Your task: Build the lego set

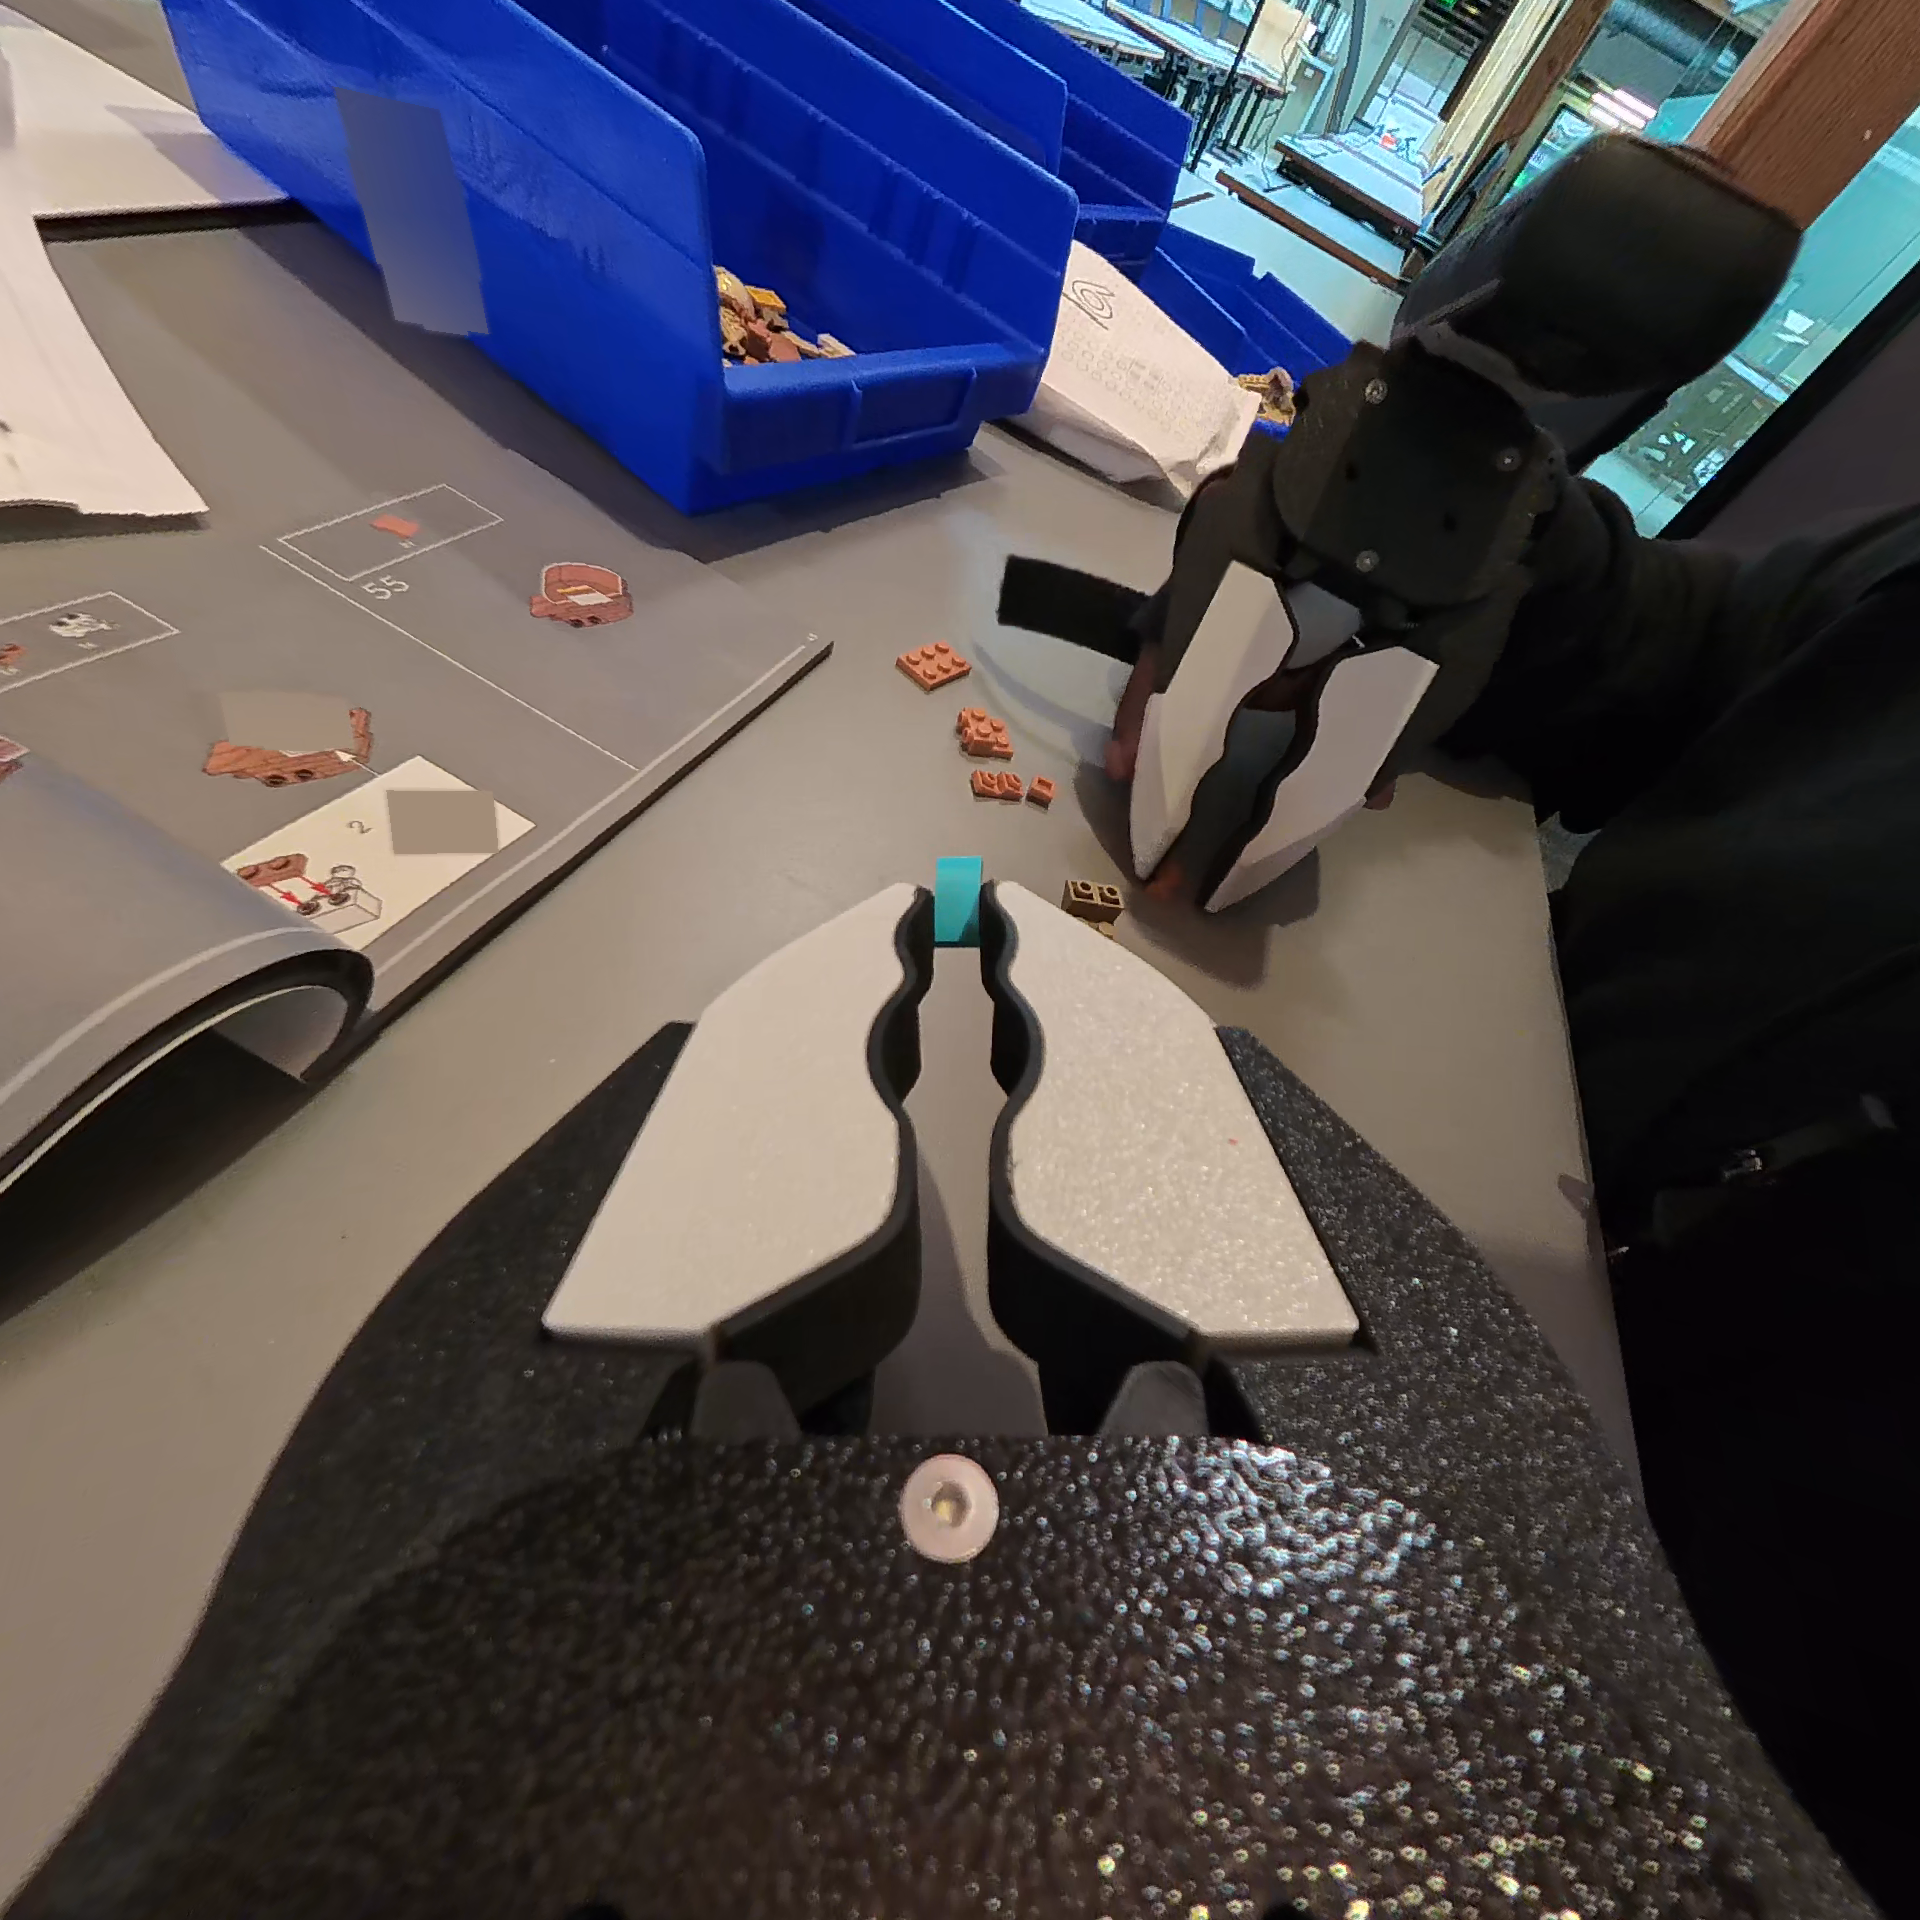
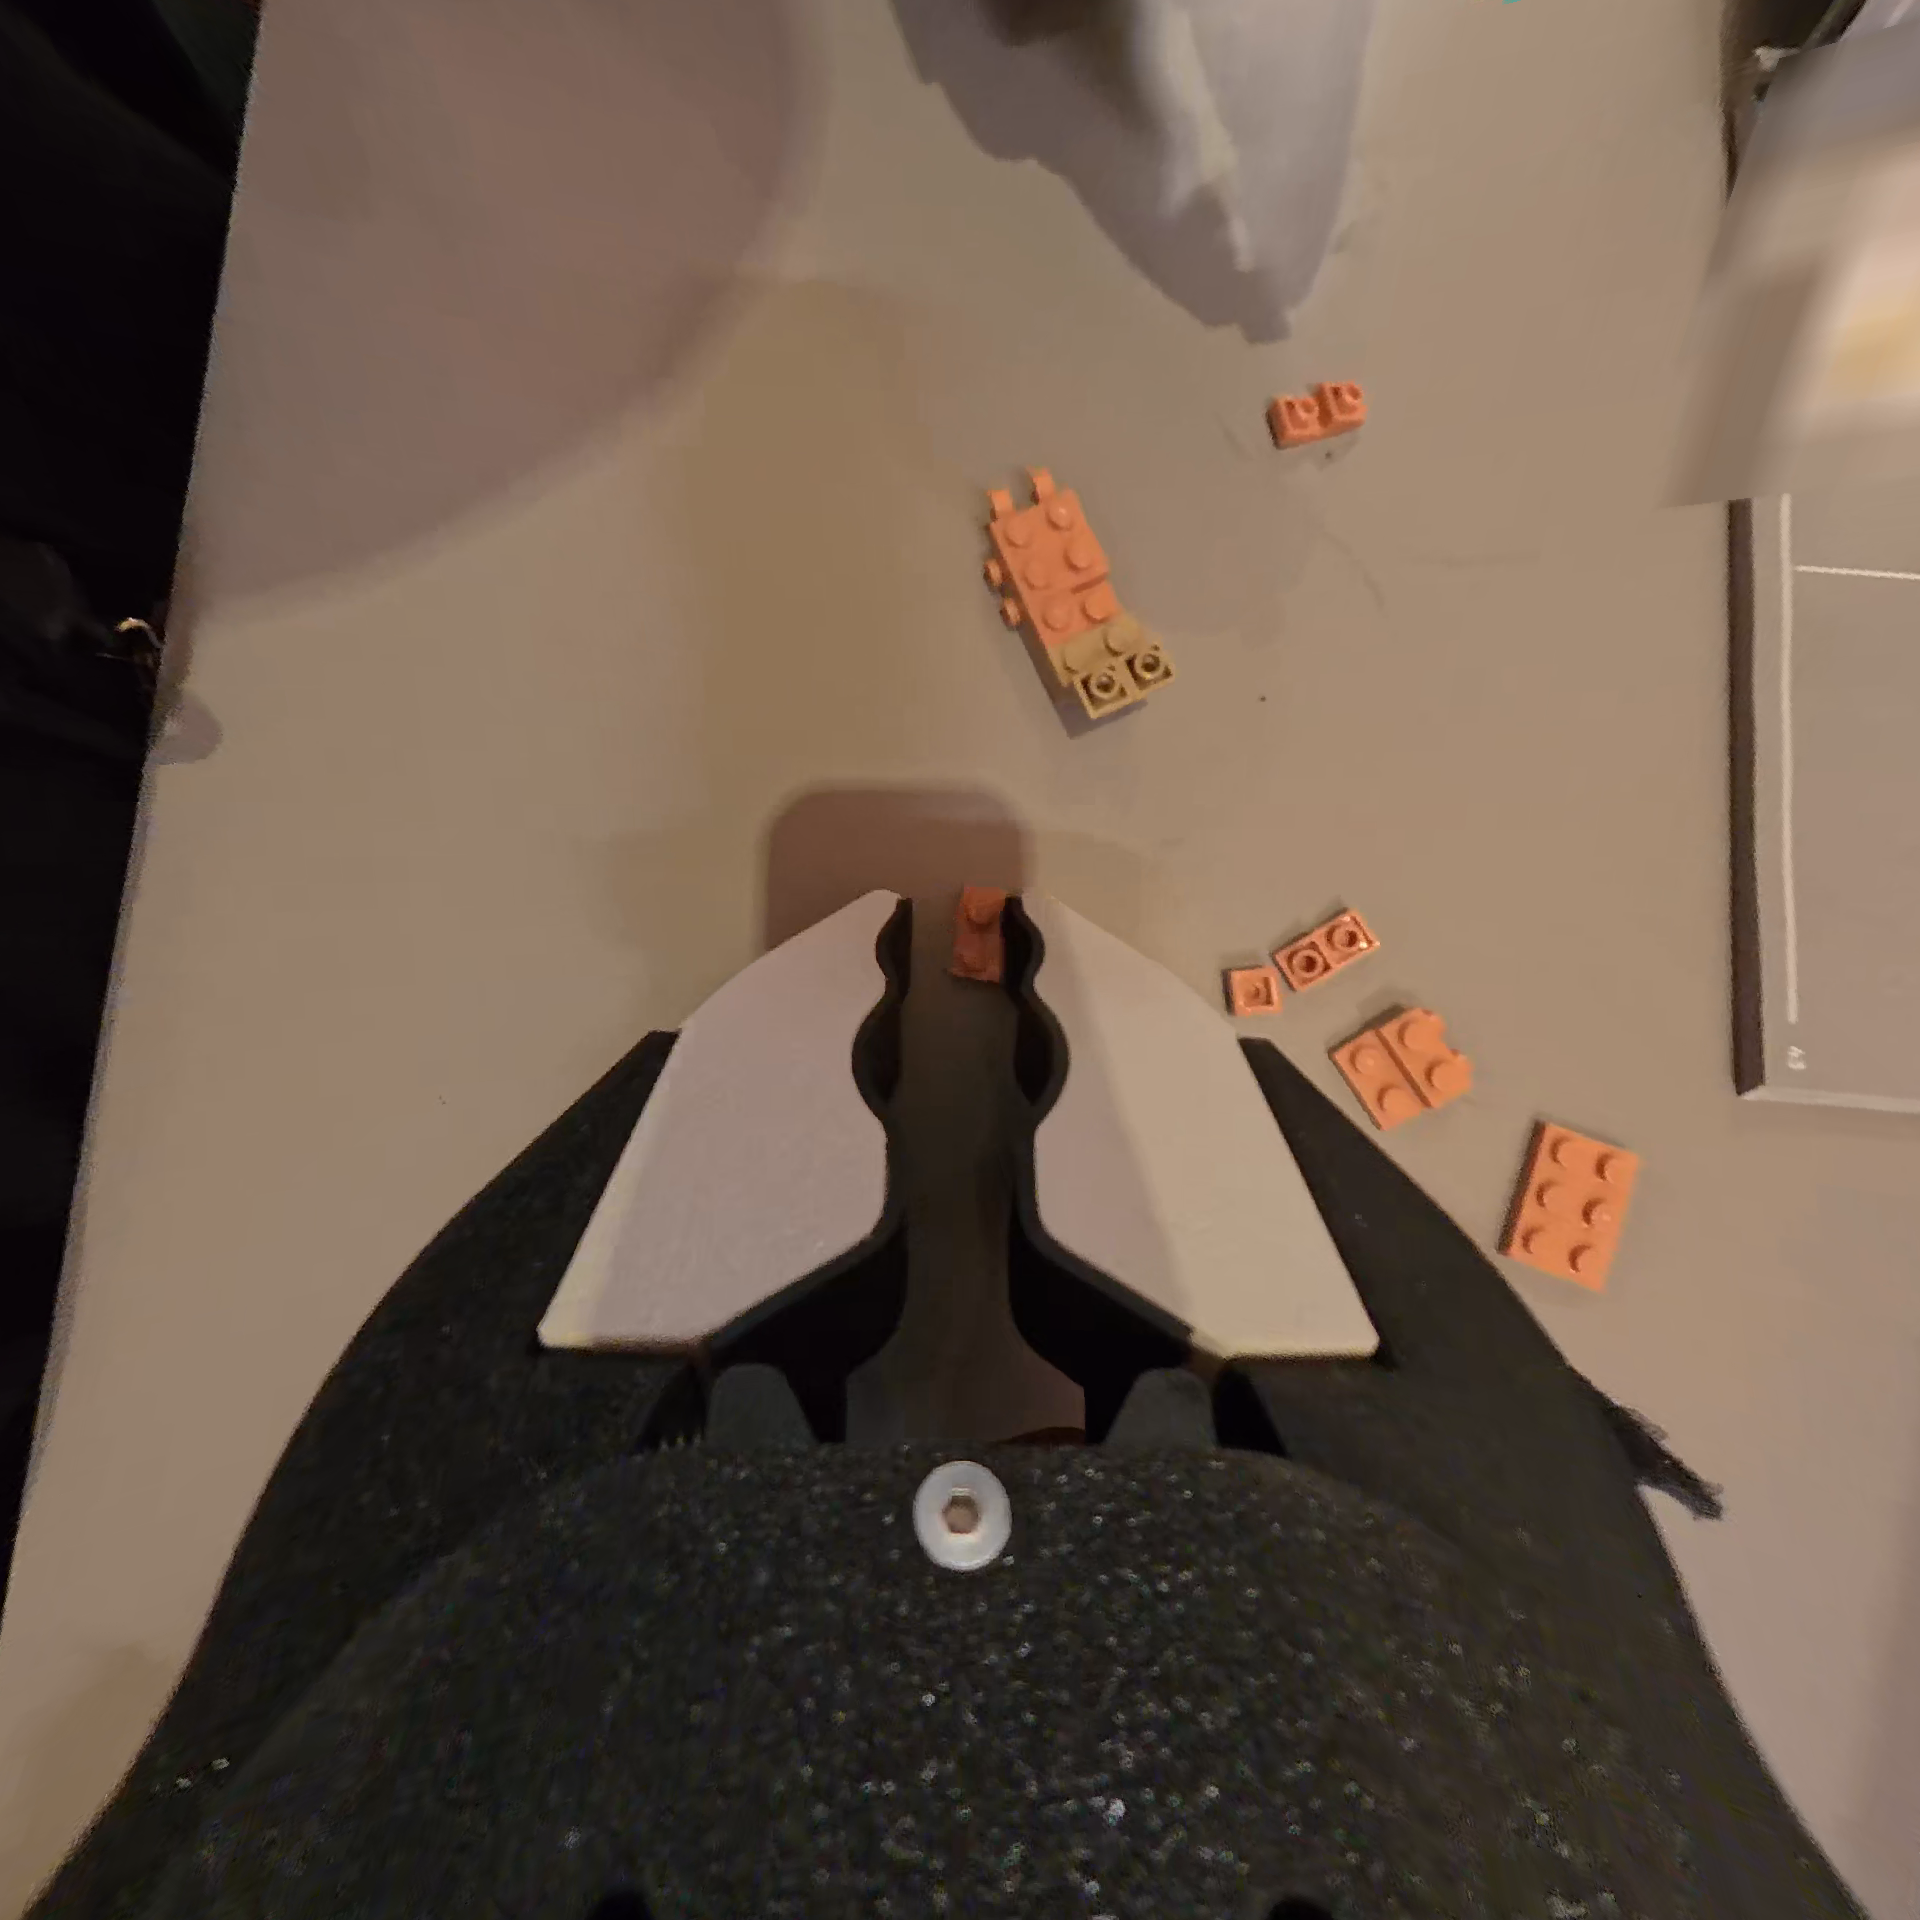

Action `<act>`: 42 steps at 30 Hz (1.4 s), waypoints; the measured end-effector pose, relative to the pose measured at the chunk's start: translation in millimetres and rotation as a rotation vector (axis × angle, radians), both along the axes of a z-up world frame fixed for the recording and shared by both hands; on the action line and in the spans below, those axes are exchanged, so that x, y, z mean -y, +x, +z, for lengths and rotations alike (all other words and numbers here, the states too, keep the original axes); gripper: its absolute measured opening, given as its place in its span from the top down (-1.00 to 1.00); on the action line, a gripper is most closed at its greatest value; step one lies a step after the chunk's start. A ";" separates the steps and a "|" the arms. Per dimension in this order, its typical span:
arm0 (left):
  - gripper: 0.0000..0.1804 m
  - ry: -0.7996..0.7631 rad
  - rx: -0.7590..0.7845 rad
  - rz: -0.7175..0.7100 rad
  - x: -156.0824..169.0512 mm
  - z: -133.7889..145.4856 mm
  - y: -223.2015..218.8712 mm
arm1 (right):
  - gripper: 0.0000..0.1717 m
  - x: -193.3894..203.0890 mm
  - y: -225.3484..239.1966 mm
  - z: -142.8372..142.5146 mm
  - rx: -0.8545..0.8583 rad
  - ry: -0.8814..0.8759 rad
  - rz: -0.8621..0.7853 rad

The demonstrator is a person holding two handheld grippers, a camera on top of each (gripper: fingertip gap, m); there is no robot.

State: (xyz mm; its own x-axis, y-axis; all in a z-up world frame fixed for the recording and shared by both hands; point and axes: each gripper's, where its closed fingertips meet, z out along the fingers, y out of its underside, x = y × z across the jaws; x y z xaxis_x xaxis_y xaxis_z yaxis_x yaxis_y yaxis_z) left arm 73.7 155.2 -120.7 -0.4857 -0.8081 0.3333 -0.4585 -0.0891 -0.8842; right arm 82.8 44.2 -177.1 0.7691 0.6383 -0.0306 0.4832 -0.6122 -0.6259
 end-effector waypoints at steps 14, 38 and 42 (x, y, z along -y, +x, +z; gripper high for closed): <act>0.92 0.003 -0.001 -0.004 0.9 -0.4 -0.4 | 0.83 -3.0 -15.2 0.2 -0.032 0.013 0.030; 0.92 0.007 -0.007 -0.008 1.8 -1.3 -0.3 | 0.80 -23.0 62.0 11.8 0.093 0.160 -0.220; 0.92 0.009 -0.008 -0.010 2.2 -1.6 -0.4 | 0.80 -21.6 57.3 10.3 0.080 0.150 -0.198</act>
State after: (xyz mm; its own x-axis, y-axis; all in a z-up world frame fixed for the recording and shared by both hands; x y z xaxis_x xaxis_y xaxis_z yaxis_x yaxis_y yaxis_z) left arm 73.3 153.0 -122.2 -0.4910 -0.8064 0.3296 -0.4664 -0.0762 -0.8813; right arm 140.1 65.8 -166.8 0.8756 0.4682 0.1188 0.4148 -0.6027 -0.6817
